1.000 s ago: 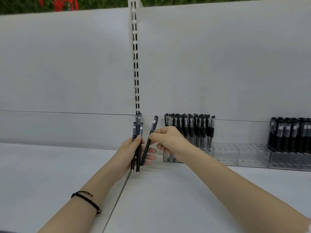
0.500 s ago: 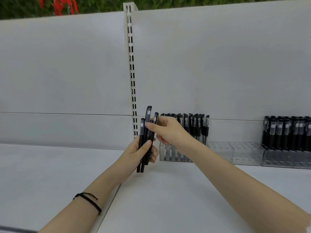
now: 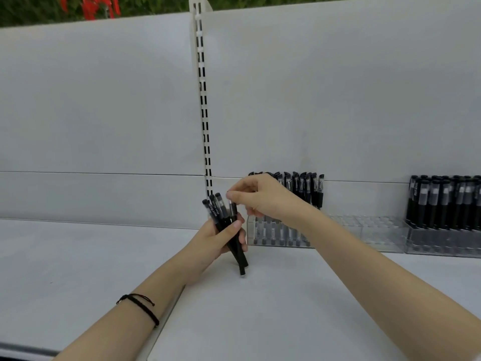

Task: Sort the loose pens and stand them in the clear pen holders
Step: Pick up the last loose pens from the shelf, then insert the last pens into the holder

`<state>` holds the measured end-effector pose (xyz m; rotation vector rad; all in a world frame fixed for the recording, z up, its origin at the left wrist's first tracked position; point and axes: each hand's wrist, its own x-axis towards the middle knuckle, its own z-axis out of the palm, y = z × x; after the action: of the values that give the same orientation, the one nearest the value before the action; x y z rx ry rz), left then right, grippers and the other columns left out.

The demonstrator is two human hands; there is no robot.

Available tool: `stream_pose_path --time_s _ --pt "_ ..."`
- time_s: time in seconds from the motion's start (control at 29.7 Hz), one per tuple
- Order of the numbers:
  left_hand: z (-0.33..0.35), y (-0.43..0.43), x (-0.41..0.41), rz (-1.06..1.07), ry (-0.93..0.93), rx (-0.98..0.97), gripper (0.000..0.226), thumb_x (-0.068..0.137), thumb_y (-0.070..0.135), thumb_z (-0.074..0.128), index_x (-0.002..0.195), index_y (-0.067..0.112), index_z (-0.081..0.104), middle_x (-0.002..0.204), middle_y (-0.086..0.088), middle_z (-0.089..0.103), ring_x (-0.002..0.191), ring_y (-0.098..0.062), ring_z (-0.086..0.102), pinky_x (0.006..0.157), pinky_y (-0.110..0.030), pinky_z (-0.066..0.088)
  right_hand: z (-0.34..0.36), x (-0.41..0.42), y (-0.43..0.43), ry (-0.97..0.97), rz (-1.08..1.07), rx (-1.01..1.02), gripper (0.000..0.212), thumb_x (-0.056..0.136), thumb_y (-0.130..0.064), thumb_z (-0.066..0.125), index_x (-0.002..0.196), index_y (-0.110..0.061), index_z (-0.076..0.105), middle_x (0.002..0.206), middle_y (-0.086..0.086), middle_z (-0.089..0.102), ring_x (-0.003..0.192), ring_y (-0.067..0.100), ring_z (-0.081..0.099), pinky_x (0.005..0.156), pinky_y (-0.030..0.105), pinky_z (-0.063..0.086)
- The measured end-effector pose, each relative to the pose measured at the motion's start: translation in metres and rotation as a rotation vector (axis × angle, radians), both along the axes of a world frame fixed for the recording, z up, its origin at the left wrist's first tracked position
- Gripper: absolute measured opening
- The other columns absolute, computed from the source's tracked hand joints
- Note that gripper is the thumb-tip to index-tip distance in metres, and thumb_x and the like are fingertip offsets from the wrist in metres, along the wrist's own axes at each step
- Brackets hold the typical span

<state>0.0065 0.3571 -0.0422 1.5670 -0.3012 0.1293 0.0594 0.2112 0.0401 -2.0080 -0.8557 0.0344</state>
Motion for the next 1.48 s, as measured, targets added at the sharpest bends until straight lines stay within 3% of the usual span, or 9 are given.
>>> stream_pose_path --time_s 0.13,0.24,0.4,0.61,0.84,1.14,1.28,1.34,1.48 --pt "0.008 -0.003 0.000 0.100 0.002 0.077 0.011 0.101 0.020 0.045 0.099 0.010 0.049 0.064 0.000 0.048 0.056 -0.017 0.053 0.065 -0.035 0.054 -0.007 0.001 -0.018 -0.126 -0.078 -0.068 0.019 0.094 -0.032 0.058 0.100 -0.017 0.068 0.088 -0.003 0.069 0.058 0.002 0.056 0.056 0.019 0.048" --pt "0.015 -0.010 0.000 0.163 -0.029 0.370 0.016 0.101 0.024 0.047 0.092 0.012 0.045 0.058 0.007 0.047 0.048 -0.015 0.048 0.055 -0.032 0.048 -0.023 -0.002 -0.047 -0.345 -0.130 -0.280 0.016 0.091 -0.031 0.057 0.096 -0.021 0.068 0.086 -0.011 0.065 0.077 0.004 0.059 0.074 0.030 0.053" --pt "0.026 -0.047 -0.006 0.242 -0.132 0.817 0.013 0.095 0.026 0.057 0.091 0.016 0.049 0.060 0.005 0.048 0.041 -0.010 0.044 0.042 -0.020 0.037 -0.045 -0.009 -0.103 -0.603 -0.197 -0.576 0.022 0.090 -0.035 0.053 0.106 -0.023 0.064 0.100 -0.006 0.060 0.097 0.015 0.055 0.077 0.031 0.047" --pt "0.031 -0.104 -0.007 0.415 -0.236 1.182 0.033 0.095 0.036 0.055 0.074 0.027 0.031 0.068 0.005 0.048 0.058 -0.014 0.044 0.055 -0.032 0.034 -0.049 -0.008 -0.166 -0.651 -0.256 -0.654 0.033 0.091 -0.040 0.052 0.119 -0.023 0.059 0.116 -0.002 0.058 0.112 0.020 0.052 0.088 0.034 0.042" --pt "0.031 -0.208 -0.005 0.539 -0.314 1.359 0.016 0.098 0.038 0.046 0.100 0.023 0.044 0.068 0.009 0.041 0.070 -0.021 0.046 0.057 -0.031 0.034 -0.049 -0.012 -0.275 -0.717 -0.282 -0.743 0.038 0.096 -0.044 0.046 0.128 -0.025 0.051 0.122 -0.005 0.053 0.112 0.017 0.048 0.089 0.031 0.040" --pt "0.023 -0.352 0.014 0.486 -0.383 1.259 0.021 0.098 0.039 0.048 0.090 0.023 0.038 0.078 0.006 0.050 0.078 -0.021 0.053 0.050 -0.030 0.024 -0.054 -0.012 -0.406 -0.644 -0.334 -0.761 0.037 0.095 -0.043 0.047 0.125 -0.024 0.053 0.119 -0.004 0.053 0.110 0.017 0.049 0.087 0.032 0.042" --pt "0.023 -0.420 0.033 0.442 -0.387 1.266 0.024 0.097 0.044 0.048 0.091 0.023 0.040 0.071 0.008 0.048 0.075 -0.020 0.054 0.053 -0.031 0.030 -0.054 -0.003 -0.473 -0.588 -0.389 -0.772 0.034 0.094 -0.042 0.048 0.121 -0.022 0.055 0.116 -0.003 0.053 0.109 0.018 0.050 0.085 0.033 0.044" --pt "0.025 -0.445 0.043 0.361 -0.293 1.131 0.028 0.094 0.046 0.054 0.090 0.020 0.046 0.070 0.007 0.051 0.066 -0.017 0.050 0.054 -0.030 0.033 -0.054 0.005 -0.496 -0.525 -0.418 -0.737 0.032 0.094 -0.041 0.049 0.119 -0.022 0.055 0.115 -0.003 0.054 0.109 0.018 0.051 0.083 0.031 0.045" --pt "0.027 -0.479 0.061 0.083 -0.104 0.615 0.029 0.095 0.041 0.055 0.092 0.012 0.055 0.065 0.003 0.050 0.051 -0.010 0.041 0.050 -0.022 0.035 -0.051 0.022 -0.515 -0.441 -0.473 -0.639 0.029 0.091 -0.038 0.052 0.115 -0.024 0.058 0.111 -0.005 0.057 0.106 0.016 0.052 0.080 0.030 0.046"
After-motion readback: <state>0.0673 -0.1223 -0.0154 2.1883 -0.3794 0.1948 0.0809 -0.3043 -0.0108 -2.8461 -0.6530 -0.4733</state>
